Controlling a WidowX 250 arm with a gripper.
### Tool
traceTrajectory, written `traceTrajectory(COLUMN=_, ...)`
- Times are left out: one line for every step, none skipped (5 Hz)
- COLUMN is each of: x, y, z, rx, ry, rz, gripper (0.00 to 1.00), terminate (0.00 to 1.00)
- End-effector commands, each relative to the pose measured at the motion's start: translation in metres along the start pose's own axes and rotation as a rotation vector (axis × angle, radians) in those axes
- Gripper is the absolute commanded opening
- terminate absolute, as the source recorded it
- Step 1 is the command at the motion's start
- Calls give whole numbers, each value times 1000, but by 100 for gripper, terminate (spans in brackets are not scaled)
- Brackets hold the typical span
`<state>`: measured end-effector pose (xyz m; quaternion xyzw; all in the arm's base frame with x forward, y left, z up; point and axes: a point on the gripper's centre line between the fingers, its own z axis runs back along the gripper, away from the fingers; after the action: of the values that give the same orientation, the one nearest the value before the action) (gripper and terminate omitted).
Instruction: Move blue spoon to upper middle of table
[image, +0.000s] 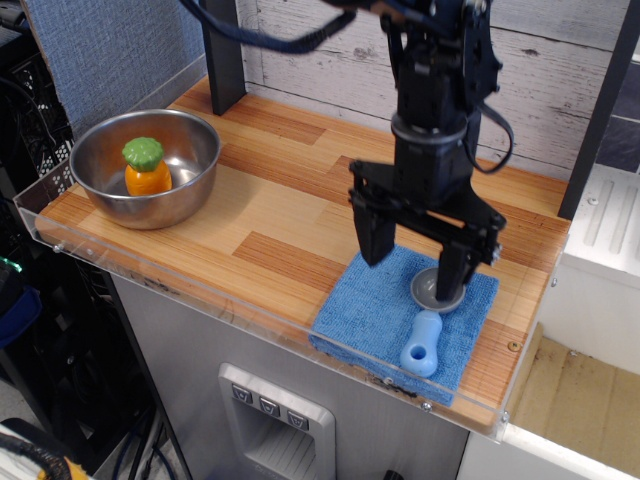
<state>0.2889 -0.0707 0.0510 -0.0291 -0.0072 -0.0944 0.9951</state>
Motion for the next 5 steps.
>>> traceTrajectory(x=-3, y=-7, z=-7, rx=-21, ry=8, rz=-19, gripper=100, terminate=0)
traceTrajectory(x=-5, y=-15, z=-16, rx=-20, ry=40, rz=-35, gripper=100, terminate=0)
traceTrajectory(x=-7, y=-25, z=-23, rx=-7, ry=57, rz=-61, gripper=100, terminate=0)
traceTrajectory(x=-7, y=-29, z=-27, rx=11, ry=67, rz=-79, gripper=100, terminate=0)
traceTrajectory(x=-6, y=-29, z=-24, rx=19, ry=58, rz=-79, gripper=0, terminate=0)
